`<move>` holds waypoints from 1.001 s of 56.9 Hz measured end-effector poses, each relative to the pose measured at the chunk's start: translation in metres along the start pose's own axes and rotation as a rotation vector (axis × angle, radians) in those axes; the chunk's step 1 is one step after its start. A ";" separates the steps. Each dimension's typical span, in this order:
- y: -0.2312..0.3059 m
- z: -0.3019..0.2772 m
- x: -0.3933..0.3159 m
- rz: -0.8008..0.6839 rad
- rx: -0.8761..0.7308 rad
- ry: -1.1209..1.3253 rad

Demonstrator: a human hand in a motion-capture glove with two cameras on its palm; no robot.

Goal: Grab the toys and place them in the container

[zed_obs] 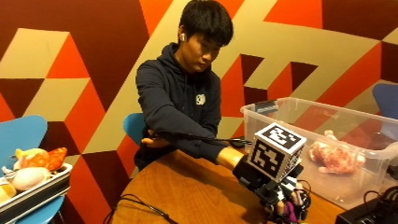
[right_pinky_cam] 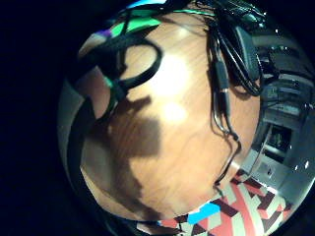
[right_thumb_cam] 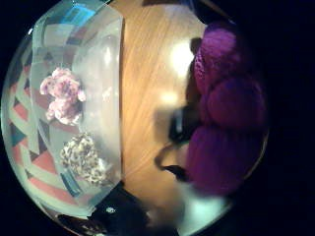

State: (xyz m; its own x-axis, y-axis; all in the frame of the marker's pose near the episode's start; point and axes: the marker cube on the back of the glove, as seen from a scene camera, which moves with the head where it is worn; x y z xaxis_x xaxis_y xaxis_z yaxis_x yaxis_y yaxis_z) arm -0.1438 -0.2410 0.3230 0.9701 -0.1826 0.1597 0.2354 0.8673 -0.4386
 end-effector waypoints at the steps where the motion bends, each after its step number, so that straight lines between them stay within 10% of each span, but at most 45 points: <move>1: 0.000 0.001 0.000 -0.005 0.002 -0.007; 19: 0.031 -0.020 0.003 -0.037 0.152 0.006; 45: 0.152 -0.214 -0.082 -0.237 0.527 -0.148; 57: 0.139 -0.201 -0.153 -0.270 0.314 -0.224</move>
State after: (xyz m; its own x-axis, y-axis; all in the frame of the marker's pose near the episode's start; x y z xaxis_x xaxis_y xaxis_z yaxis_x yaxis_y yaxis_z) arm -0.2478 -0.1860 0.0594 0.8321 -0.3460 0.4335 0.4147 0.9071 -0.0720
